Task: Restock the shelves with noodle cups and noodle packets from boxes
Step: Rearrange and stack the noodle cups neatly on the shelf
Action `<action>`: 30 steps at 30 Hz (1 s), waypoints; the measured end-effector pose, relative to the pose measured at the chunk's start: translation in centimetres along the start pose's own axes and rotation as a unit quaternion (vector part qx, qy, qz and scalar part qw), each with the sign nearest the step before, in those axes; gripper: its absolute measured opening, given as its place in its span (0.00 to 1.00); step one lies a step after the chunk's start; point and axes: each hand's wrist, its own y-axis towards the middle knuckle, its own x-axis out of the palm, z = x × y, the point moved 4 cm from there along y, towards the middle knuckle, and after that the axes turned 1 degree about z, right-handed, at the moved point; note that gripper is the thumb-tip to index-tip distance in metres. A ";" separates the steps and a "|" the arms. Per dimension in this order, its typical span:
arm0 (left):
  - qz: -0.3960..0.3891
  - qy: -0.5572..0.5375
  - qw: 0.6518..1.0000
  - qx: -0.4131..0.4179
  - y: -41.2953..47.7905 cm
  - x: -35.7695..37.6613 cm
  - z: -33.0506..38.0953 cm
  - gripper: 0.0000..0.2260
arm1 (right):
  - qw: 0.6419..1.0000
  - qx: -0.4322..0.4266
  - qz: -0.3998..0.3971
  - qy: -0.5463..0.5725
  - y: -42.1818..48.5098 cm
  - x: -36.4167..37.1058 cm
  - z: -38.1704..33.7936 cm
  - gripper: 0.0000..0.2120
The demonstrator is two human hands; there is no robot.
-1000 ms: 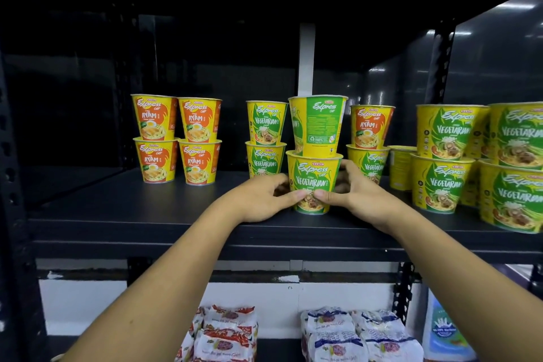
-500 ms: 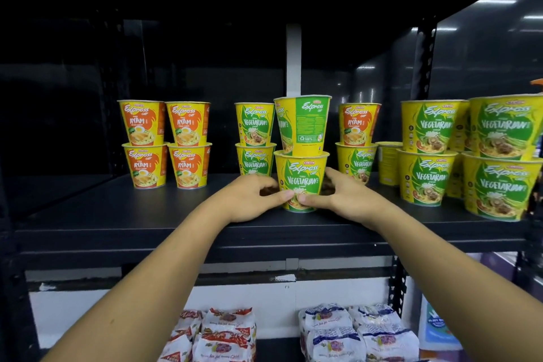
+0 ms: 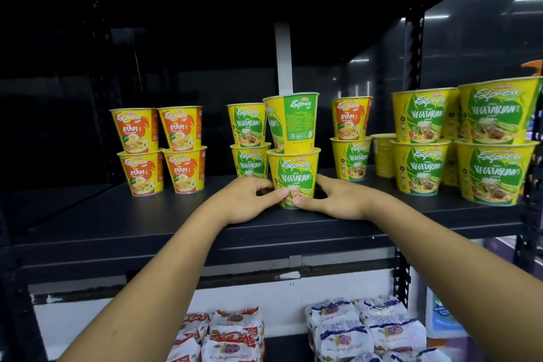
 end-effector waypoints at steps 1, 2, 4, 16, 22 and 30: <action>-0.001 -0.013 1.000 0.001 -0.1 -0.1 0.1 0.21 | 1.000 0.002 0.002 0.002 0.0 0.0 0.0 0.41; 0.001 -0.037 0.999 0.003 -0.2 -0.1 0.2 0.19 | 1.000 0.003 0.004 0.002 -0.1 0.1 0.0 0.41; 0.012 -0.107 0.994 0.002 -0.3 -0.4 0.3 0.17 | 1.000 0.004 0.007 0.007 -0.1 0.1 0.0 0.40; 0.158 -0.337 0.928 -0.011 3.8 -5.8 4.5 0.40 | 0.999 0.006 0.007 0.031 -0.1 0.1 -0.2 0.35; 0.102 -0.399 0.911 -0.005 5.1 -5.8 5.6 0.29 | 0.999 0.009 0.007 0.038 0.0 0.1 -0.1 0.36; 0.109 -0.445 0.889 -0.004 5.2 -5.3 4.8 0.44 | 0.999 0.012 0.003 0.036 0.2 0.0 0.0 0.37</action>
